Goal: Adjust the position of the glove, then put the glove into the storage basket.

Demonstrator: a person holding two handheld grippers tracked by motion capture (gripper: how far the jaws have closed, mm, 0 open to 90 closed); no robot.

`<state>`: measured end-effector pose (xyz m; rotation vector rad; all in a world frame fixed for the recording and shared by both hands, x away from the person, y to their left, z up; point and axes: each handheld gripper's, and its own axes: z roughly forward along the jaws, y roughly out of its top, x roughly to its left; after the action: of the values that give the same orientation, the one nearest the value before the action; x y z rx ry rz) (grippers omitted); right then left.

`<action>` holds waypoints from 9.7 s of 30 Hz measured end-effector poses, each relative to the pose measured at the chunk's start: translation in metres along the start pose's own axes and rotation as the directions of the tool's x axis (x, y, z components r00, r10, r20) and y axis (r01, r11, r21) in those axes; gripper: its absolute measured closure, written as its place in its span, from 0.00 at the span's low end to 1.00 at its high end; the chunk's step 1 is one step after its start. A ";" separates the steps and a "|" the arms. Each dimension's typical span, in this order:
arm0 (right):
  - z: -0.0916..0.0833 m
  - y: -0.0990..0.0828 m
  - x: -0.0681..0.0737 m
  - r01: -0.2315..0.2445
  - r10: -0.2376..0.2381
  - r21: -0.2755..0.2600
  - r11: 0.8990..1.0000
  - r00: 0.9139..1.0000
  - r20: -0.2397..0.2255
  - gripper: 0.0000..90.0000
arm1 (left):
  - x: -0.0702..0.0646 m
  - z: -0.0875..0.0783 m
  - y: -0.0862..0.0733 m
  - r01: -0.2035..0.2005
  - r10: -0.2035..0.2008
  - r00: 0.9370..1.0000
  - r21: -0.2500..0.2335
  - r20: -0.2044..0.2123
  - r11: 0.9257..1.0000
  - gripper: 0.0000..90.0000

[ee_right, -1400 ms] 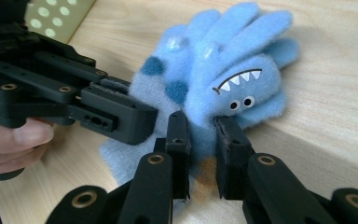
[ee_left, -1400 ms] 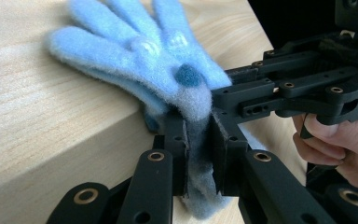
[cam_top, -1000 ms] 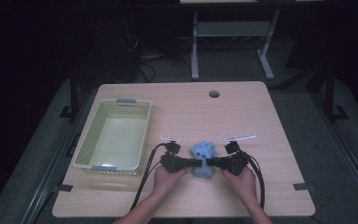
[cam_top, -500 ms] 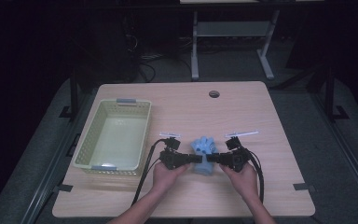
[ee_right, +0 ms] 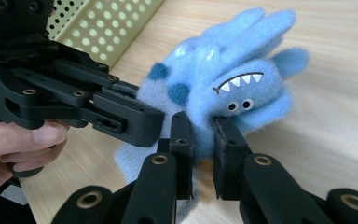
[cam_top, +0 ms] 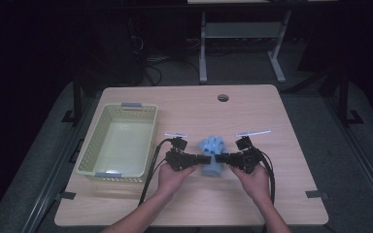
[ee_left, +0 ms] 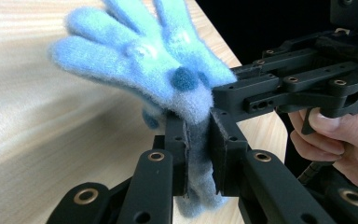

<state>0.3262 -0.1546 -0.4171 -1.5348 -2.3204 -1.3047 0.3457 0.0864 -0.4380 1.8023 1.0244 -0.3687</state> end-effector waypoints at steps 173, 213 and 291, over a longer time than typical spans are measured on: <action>0.167 0.124 0.164 0.252 -0.227 0.117 0.961 0.955 -0.189 0.81 | 0.122 -0.218 0.006 0.259 -0.039 0.848 0.349 -0.528 0.901 0.80; 0.134 0.119 0.140 0.221 -0.207 0.071 0.973 0.964 -0.164 0.81 | 0.126 -0.204 0.031 0.113 0.091 0.874 0.383 -0.477 0.917 0.89; -0.024 0.056 -0.012 0.013 -0.014 -0.091 0.996 1.000 -0.012 0.56 | 0.007 -0.121 0.064 -0.163 0.186 0.962 0.126 -0.200 0.979 0.44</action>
<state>0.3670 -0.1717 -0.3738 -1.5338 -2.2983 -1.4384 0.3765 0.1850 -0.3472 2.0465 0.9949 -0.1273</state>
